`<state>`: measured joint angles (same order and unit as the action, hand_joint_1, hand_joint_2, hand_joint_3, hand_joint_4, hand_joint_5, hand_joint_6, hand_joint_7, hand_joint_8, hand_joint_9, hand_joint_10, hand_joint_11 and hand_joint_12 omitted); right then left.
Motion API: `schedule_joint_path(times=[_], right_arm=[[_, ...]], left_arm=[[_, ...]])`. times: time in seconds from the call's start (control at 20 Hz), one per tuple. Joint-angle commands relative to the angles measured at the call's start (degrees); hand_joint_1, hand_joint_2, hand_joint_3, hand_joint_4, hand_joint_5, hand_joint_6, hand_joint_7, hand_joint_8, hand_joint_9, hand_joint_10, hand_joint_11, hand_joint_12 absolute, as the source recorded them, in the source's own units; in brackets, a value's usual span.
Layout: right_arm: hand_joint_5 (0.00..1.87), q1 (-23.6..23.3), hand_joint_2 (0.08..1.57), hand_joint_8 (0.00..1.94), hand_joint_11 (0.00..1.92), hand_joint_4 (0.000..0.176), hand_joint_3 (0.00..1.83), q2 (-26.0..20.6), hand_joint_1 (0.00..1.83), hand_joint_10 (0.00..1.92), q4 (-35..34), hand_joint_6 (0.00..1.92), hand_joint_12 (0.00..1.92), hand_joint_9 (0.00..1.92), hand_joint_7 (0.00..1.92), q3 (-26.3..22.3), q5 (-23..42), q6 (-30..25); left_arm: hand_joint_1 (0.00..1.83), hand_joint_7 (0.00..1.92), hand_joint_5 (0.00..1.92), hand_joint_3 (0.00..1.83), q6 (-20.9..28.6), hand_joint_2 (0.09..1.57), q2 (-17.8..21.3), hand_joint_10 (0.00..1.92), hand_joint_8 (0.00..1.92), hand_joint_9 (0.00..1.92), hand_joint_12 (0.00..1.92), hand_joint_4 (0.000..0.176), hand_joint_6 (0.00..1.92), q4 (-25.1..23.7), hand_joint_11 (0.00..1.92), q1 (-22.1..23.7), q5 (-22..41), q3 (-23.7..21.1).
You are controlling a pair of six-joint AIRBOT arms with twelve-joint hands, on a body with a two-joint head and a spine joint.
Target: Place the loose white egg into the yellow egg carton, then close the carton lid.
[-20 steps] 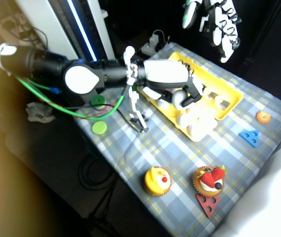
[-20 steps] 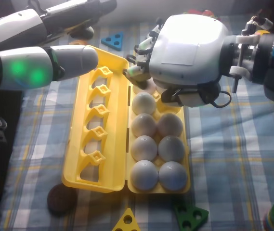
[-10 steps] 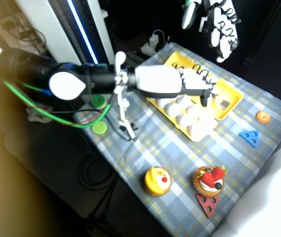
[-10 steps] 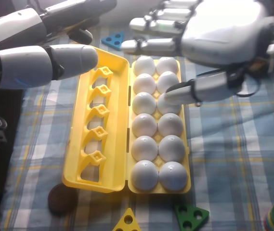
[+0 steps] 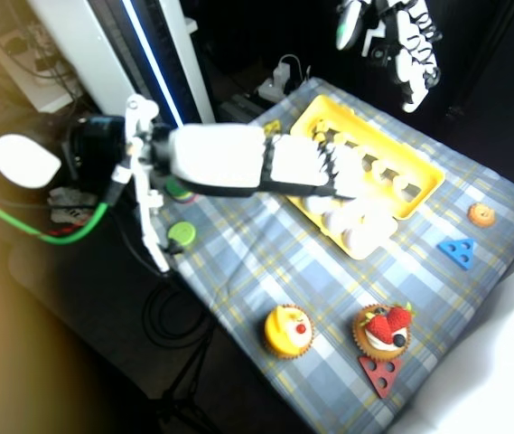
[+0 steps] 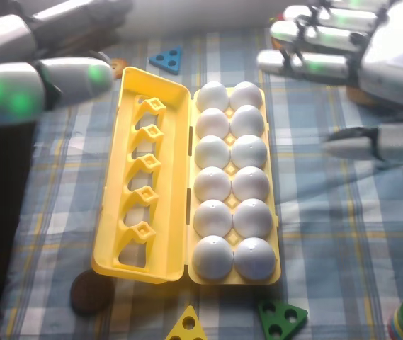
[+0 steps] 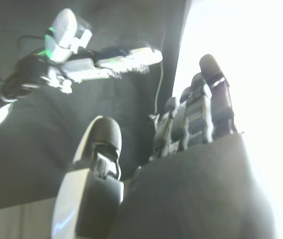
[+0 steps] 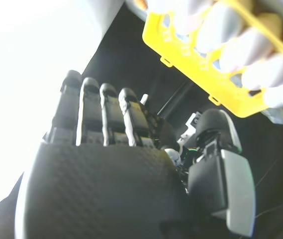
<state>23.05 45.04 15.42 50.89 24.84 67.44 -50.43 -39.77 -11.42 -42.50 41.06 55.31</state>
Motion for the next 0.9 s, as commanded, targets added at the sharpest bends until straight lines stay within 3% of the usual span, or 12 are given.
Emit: schedule_joint_path(times=[0.0, 0.1, 0.15, 0.2, 0.25, 0.3, 0.45, 0.6, 0.7, 0.75, 0.8, 0.85], right_arm=[[0.0, 0.1, 1.26, 0.0, 0.0, 0.116, 0.0, -1.4, 0.34, 0.0, -2.0, 0.0, 0.13, 0.0, 0.0, -0.8, 8.6, 1.5], [0.0, 2.9, 1.3, 0.0, 0.0, 0.08, 0.0, -4.0, 0.2, 0.0, -3.4, 0.0, 0.36, 0.0, 0.0, -2.7, 10.1, 2.0], [0.0, 4.6, 1.31, 0.0, 0.0, 0.128, 0.0, -5.0, 0.19, 0.0, -4.2, 0.0, 0.41, 0.0, 0.0, -3.3, 11.1, 2.1], [0.0, 5.9, 1.3, 0.0, 0.0, 0.138, 0.0, -6.0, 0.21, 0.0, -4.8, 0.0, 0.34, 0.0, 0.0, -4.0, 12.1, 2.1], [0.0, 7.7, 1.28, 0.0, 0.0, 0.105, 0.0, -7.3, 0.24, 0.0, -5.4, 0.0, 0.34, 0.0, 0.0, -4.9, 13.2, 2.2], [0.0, 9.5, 1.28, 0.0, 0.0, 0.051, 0.0, -8.8, 0.29, 0.0, -6.0, 0.0, 0.54, 0.0, 0.0, -6.0, 14.3, 2.7], [0.0, 12.3, 1.29, 0.0, 0.0, 0.015, 0.0, -10.9, 0.3, 0.0, -7.7, 0.0, 0.73, 0.0, 0.0, -8.3, 17.2, 4.8], [0.0, 13.8, 1.27, 0.0, 0.0, 0.058, 0.0, -12.3, 0.25, 0.0, -8.3, 0.0, 0.63, 0.0, 0.0, -9.5, 19.0, 5.2], [0.0, 14.5, 1.25, 0.0, 0.0, 0.093, 0.0, -12.9, 0.18, 0.0, -8.6, 0.0, 0.5, 0.0, 0.0, -9.9, 20.1, 5.2], [0.0, 14.6, 1.27, 0.0, 0.0, 0.058, 0.0, -13.1, 0.21, 0.0, -8.8, 0.0, 0.1, 0.0, 0.0, -10.1, 20.5, 5.2], [0.0, 14.8, 1.27, 0.0, 0.0, 0.0, 0.0, -13.1, 0.24, 0.0, -8.9, 0.0, 0.02, 0.0, 0.0, -10.1, 20.9, 5.2], [0.0, 14.8, 1.27, 0.0, 0.0, 0.0, 0.0, -13.2, 0.25, 0.0, -9.0, 0.0, 0.0, 0.0, 0.0, -10.2, 21.0, 5.2]], left_arm=[[0.32, 0.07, 0.0, 0.0, 1.9, 1.4, 0.2, 0.03, 0.0, 0.19, 1.25, 0.0, 0.0, 1.9, 0.0, 0.4, 7.0, 0.4], [0.24, 0.02, 0.0, 0.0, 4.1, 1.41, 0.2, 0.02, 0.0, 0.11, 1.19, 0.0, 0.0, 1.9, 0.0, 0.1, 6.5, 1.2], [0.2, 0.0, 0.0, 0.0, 5.3, 1.41, 0.1, 0.01, 0.0, 0.07, 0.99, 0.0, 0.0, 1.9, 0.0, 0.0, 6.1, 1.6], [0.17, 0.0, 0.0, 0.0, 6.4, 1.42, -0.1, 0.03, 0.0, 0.1, 1.16, 0.0, 0.0, 1.8, 0.0, -0.2, 5.7, 2.1], [0.11, 0.0, 0.0, 0.0, 8.9, 1.42, -0.6, 0.06, 0.0, 0.16, 1.41, 0.0, 0.0, 1.2, 0.0, -0.7, 5.1, 3.0], [0.05, 0.0, 0.0, 0.0, 12.5, 1.4, -1.1, 0.06, 0.0, 0.15, 1.53, 0.05, 0.0, 0.5, 0.0, -1.7, 4.7, 4.3], [0.0, 0.0, 0.0, 0.0, 16.6, 1.41, -1.8, 0.09, 0.0, 0.21, 1.53, 0.064, 0.0, 0.4, 0.0, -4.4, 4.3, 5.9], [0.0, 0.0, 0.0, 0.0, 20.6, 1.37, -3.5, 0.11, 0.0, 0.3, 1.5, 0.011, 0.0, 0.4, 0.05, -6.4, 3.5, 7.9], [0.0, 0.0, 0.0, 0.0, 23.5, 1.36, -5.1, 0.08, 0.0, 0.24, 1.42, 0.002, 0.0, 0.4, 0.0, -8.6, 3.1, 9.4], [0.0, 0.0, 0.0, 0.0, 24.3, 1.36, -5.8, 0.08, 0.0, 0.26, 1.42, 0.0, 0.0, 0.4, 0.06, -9.4, 2.6, 9.9], [0.0, 0.0, 0.0, 0.0, 25.1, 1.35, -6.5, 0.08, 0.0, 0.28, 1.43, 0.0, 0.0, 0.4, 0.11, -10.3, 2.0, 10.3], [0.0, 0.0, 0.0, 0.0, 26.0, 1.34, -7.0, 0.07, 0.0, 0.27, 1.42, 0.0, 0.0, 0.4, 0.1, -11.4, 1.7, 10.6]])
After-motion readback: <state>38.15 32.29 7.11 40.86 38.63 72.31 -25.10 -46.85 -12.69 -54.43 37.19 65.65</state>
